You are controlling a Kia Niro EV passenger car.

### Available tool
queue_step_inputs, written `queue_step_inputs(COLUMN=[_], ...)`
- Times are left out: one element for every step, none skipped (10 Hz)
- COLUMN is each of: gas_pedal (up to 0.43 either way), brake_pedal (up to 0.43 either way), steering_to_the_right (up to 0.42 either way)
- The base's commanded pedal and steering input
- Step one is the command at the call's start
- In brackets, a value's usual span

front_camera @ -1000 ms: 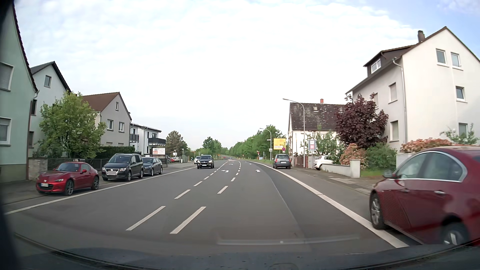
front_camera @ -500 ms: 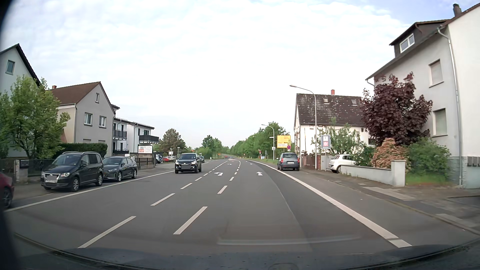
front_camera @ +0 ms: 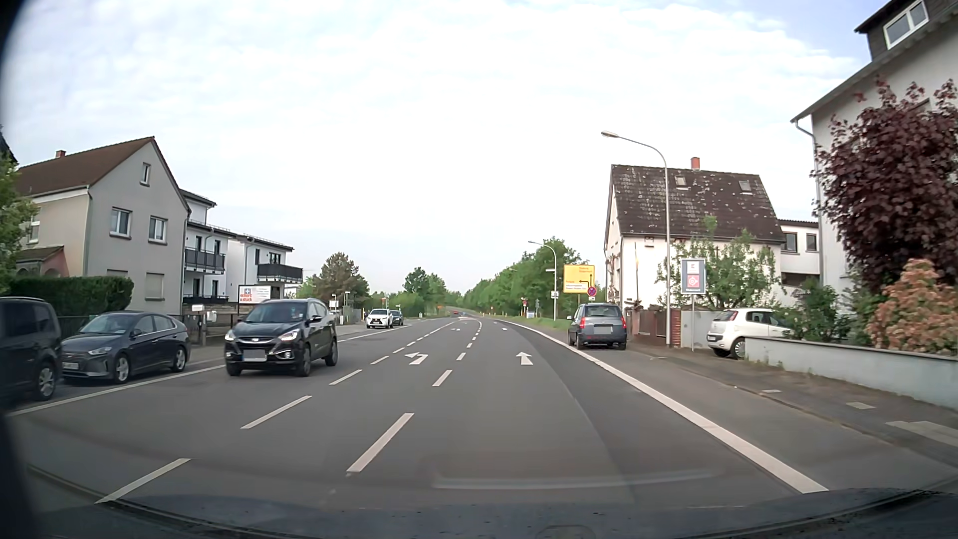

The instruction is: Follow the waypoints while adhering to traffic rules and regulations

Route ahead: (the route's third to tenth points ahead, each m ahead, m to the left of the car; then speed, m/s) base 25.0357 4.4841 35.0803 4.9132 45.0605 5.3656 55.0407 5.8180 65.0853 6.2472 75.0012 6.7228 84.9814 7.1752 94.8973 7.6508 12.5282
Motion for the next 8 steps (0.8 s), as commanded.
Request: queue_step_inputs(gas_pedal=[0.118,0.118,0.118,0.118,0.118,0.118,0.118,0.118], brake_pedal=[0.0,0.0,0.0,0.0,0.0,0.0,0.0,0.0], steering_to_the_right=[-0.008,-0.009,-0.009,-0.009,-0.009,-0.009,-0.009,-0.008])
